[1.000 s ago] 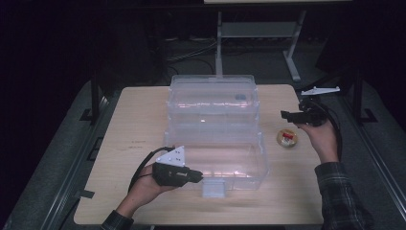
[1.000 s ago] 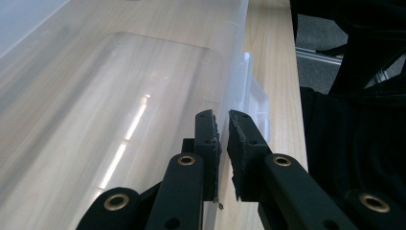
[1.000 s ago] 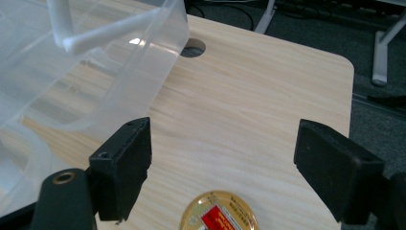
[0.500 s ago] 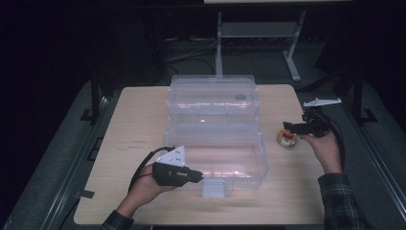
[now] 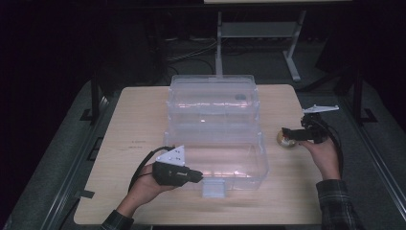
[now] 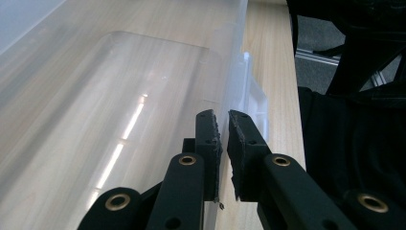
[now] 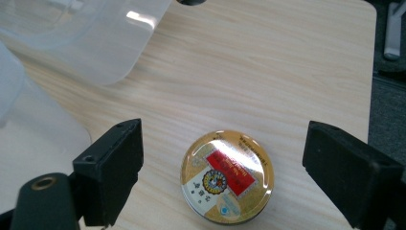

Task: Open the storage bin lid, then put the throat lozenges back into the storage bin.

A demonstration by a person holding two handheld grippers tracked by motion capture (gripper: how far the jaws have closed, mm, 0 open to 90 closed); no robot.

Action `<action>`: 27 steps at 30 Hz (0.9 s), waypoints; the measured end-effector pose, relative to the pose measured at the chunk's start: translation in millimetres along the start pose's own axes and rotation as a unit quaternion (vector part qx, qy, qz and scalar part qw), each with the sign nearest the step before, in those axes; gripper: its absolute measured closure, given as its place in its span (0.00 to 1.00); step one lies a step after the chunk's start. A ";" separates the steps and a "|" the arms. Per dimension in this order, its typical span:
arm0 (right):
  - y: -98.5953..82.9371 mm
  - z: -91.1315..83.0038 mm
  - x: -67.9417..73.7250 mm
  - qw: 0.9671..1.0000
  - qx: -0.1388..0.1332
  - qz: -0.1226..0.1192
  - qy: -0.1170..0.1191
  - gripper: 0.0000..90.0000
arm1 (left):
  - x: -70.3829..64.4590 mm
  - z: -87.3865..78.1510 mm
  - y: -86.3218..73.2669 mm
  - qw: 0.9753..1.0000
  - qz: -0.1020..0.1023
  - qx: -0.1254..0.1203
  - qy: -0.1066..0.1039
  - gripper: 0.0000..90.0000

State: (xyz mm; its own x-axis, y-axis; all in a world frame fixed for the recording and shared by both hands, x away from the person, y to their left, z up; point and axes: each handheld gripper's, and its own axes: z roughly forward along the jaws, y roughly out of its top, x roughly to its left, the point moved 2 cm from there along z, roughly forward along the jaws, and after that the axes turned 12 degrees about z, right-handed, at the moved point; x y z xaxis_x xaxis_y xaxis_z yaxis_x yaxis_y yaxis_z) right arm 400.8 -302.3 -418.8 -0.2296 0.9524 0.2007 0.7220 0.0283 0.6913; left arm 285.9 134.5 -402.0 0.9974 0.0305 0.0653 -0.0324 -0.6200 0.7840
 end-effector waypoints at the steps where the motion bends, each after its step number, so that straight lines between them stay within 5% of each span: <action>1: -1.3 1.7 -0.1 1.000 0.002 -0.002 -0.003 0.15 | 0.1 0.0 0.0 1.000 0.000 0.000 -0.001 0.92; 27: -19.8 34.0 -8.4 0.999 0.047 0.008 -0.009 0.15 | -0.5 -0.1 0.0 1.000 0.004 0.001 0.001 0.92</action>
State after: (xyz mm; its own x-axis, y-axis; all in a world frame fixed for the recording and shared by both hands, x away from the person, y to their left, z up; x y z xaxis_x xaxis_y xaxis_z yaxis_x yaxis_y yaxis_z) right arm 410.6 -300.6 -457.8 -0.2059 0.9584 0.1975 0.7840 0.0408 0.6195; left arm 285.4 134.6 -402.0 0.9970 0.0264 0.0724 -0.0403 -0.6223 0.7818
